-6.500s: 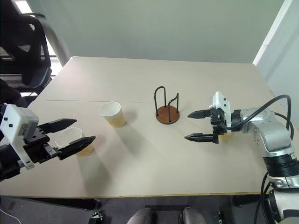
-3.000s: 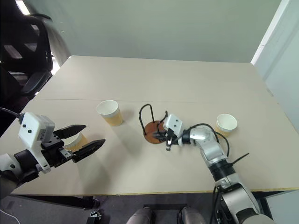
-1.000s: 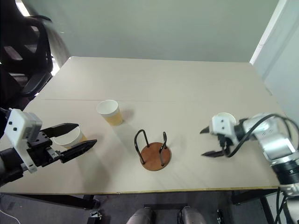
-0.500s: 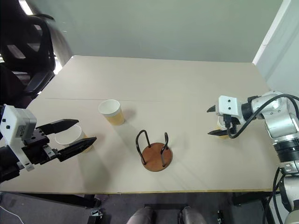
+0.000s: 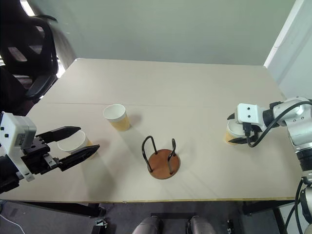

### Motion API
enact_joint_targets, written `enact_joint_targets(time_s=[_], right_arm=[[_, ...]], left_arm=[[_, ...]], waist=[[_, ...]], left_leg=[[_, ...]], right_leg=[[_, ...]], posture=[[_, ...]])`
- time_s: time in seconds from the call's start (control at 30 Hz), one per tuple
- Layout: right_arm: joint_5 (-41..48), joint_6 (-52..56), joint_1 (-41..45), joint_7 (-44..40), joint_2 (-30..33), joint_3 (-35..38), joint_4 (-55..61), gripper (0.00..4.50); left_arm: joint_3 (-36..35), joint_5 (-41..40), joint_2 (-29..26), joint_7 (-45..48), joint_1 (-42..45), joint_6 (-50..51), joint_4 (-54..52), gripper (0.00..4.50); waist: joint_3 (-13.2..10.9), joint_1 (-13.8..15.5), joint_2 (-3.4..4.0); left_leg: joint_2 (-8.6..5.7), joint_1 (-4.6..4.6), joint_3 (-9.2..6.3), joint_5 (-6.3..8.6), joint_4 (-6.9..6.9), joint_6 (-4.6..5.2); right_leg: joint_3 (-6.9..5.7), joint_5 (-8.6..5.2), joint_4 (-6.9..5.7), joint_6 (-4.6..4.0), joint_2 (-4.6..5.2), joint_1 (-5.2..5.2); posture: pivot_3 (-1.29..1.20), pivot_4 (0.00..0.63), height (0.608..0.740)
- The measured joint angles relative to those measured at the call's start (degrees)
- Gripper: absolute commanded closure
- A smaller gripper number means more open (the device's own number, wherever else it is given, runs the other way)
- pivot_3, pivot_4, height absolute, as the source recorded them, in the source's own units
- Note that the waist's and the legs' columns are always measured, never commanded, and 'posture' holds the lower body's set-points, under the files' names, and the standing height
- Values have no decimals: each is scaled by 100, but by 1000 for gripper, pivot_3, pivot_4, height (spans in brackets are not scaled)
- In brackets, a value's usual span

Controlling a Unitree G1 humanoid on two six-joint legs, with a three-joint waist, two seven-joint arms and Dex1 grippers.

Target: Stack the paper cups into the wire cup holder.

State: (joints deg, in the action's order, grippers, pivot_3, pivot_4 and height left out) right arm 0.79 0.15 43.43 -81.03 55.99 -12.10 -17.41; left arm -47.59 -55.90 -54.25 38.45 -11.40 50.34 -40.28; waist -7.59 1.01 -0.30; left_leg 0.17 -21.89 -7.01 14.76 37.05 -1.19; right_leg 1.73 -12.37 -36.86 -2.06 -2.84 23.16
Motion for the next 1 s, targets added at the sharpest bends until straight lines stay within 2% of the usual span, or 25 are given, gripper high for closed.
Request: enact_joint_targets(time_s=[0.3, 0.63, 0.8, 1.0], right_arm=[[-476, -291, -17, 121, 42, -67, -156, 44], [-909, -554, -141, 208, -331, -461, -242, 44], [-1022, -669, -140, 280, -423, -504, -349, 1655], [-1121, -701, -140, 292, -497, -507, -469, 3752]], left_arm=[[142, 12, -2, -11, 109, -30, 25, 0], [131, -194, 21, -111, 109, -30, -103, 0], [-149, -967, 137, 138, 65, -185, -404, 0], [-300, -1366, 122, 586, -213, -376, -602, 0]], waist=[[0, -10, 1], [-1, -15, 2], [-1, -11, 2], [-1, -17, 3]], left_leg=[[1, 2, 1, 0, 1, 0], [1, 2, 1, 0, 1, 1], [1, 1, 1, 1, 0, 2], [2, 5, 1, 0, 1, 2]], right_leg=[[0, 2, -2, 0, 0, 1], [0, 4, -3, 0, 0, 0], [0, 4, -1, 1, 0, 0], [-1, 6, -5, -1, 0, 1]], posture=[[0, 150, 740], [0, 150, 740], [0, 150, 740], [0, 150, 740]])
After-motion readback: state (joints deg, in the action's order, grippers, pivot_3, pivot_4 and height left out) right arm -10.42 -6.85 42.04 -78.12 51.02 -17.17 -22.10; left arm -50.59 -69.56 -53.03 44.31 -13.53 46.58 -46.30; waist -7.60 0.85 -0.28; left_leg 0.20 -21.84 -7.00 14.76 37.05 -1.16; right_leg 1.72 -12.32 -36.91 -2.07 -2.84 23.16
